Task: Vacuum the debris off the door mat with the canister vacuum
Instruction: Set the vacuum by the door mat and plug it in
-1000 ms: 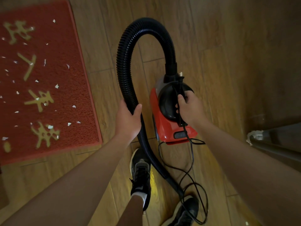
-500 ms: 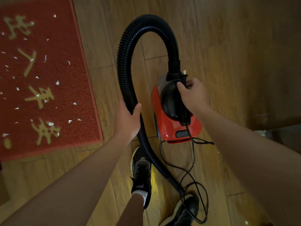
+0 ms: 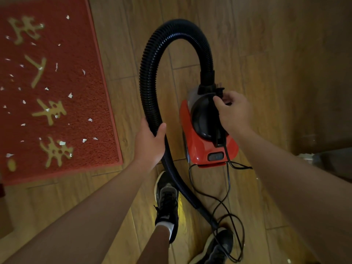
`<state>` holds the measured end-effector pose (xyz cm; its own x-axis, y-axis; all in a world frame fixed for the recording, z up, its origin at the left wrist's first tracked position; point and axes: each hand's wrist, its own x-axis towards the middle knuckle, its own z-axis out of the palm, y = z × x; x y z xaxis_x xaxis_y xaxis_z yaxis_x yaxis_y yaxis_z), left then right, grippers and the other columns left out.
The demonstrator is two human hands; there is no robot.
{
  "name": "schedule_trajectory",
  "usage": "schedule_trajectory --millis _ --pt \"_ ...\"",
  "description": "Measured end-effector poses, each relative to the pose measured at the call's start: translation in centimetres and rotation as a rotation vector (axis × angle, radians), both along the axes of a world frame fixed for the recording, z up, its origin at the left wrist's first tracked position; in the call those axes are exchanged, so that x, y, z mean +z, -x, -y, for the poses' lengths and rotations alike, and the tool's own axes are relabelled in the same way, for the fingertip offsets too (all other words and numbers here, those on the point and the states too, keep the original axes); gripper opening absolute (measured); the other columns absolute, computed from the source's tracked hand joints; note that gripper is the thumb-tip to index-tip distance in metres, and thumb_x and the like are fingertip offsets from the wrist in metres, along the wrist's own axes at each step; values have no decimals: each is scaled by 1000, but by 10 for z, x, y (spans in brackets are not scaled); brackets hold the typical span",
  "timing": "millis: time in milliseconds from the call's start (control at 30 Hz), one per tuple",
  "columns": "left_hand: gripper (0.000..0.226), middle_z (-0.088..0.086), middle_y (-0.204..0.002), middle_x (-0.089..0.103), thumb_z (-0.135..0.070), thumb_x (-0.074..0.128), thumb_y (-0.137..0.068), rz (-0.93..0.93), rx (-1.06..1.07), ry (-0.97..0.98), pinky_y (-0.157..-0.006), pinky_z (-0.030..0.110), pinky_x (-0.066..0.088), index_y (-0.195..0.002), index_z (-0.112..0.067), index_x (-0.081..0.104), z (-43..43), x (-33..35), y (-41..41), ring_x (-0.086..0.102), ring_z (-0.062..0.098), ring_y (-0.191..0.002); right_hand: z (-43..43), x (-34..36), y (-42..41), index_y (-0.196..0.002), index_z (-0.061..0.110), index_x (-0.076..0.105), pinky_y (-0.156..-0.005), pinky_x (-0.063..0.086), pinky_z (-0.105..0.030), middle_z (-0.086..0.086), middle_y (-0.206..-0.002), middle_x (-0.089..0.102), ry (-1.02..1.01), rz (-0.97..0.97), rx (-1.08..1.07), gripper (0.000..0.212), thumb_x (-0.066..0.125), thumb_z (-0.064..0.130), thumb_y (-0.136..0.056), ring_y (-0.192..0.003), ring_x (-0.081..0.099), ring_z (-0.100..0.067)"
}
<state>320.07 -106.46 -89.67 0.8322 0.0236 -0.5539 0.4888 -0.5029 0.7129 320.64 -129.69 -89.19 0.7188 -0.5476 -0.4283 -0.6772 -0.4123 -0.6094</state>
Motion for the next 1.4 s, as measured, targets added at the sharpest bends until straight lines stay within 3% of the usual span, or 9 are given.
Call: schedule_trajectory --millis 400,500,667,767,933,1100,1200,1300,1400 --pt "24 -7 -97 58 -29 61 -102 15 -12 -78 -58 7 42 -122 -23 48 -2 17 11 58 2 -83 6 31 14 -106 24 72 -84 60 -42 10 -94 72 -147 34 -24 20 64 39 -96 -90 68 -8" --pt "37 -8 -104 59 -29 65 -100 17 -12 -75 -66 15 44 -129 -31 43 -9 22 16 61 1 -92 7 44 18 -106 21 72 -81 60 -38 9 -92 71 -145 57 -14 19 65 36 -96 -88 68 -8" --pt "62 -21 -117 52 -23 70 -97 39 -25 -126 -78 5 45 -147 -27 34 -11 39 34 53 -17 -97 11 69 27 -101 21 73 -73 56 -29 10 -86 70 -173 120 -34 16 65 34 -97 -83 67 -7" --pt "76 -3 -149 42 -32 72 -94 70 -61 -216 -115 34 38 -156 -21 29 -4 49 48 42 12 -136 11 83 34 -100 21 73 -69 55 -28 10 -83 70 -198 165 -38 14 65 32 -97 -81 68 -7" --pt "81 -3 -165 21 -40 68 -96 77 -149 -224 -117 29 24 -159 -22 21 25 76 73 25 16 -151 13 107 45 -91 25 70 -70 62 -43 7 -81 70 -251 210 -47 10 65 31 -97 -80 71 -15" --pt "72 -17 -148 35 -39 76 -90 60 -384 28 -105 19 40 -150 -30 37 66 95 94 42 -5 -129 20 127 57 -83 29 67 -71 61 -47 11 -74 66 -253 270 -76 14 66 31 -97 -74 69 -11" --pt "73 -18 -145 43 -31 79 -88 9 -534 166 -110 26 44 -150 -30 40 87 101 106 47 1 -131 23 137 64 -82 31 65 -70 61 -47 12 -73 66 -257 291 -109 16 66 29 -97 -71 68 -9" --pt "54 -21 -133 61 -22 75 -91 -101 -553 308 -111 38 48 -135 -44 53 101 104 116 56 0 -127 27 143 71 -80 30 66 -66 61 -52 11 -70 65 -293 309 -159 17 67 30 -97 -68 69 -16" --pt "33 -10 -121 69 -14 67 -98 -90 -568 310 -107 37 51 -128 -27 61 109 104 123 63 3 -118 30 150 79 -81 30 66 -67 62 -47 10 -69 66 -298 329 -176 16 67 30 -97 -64 65 -10"
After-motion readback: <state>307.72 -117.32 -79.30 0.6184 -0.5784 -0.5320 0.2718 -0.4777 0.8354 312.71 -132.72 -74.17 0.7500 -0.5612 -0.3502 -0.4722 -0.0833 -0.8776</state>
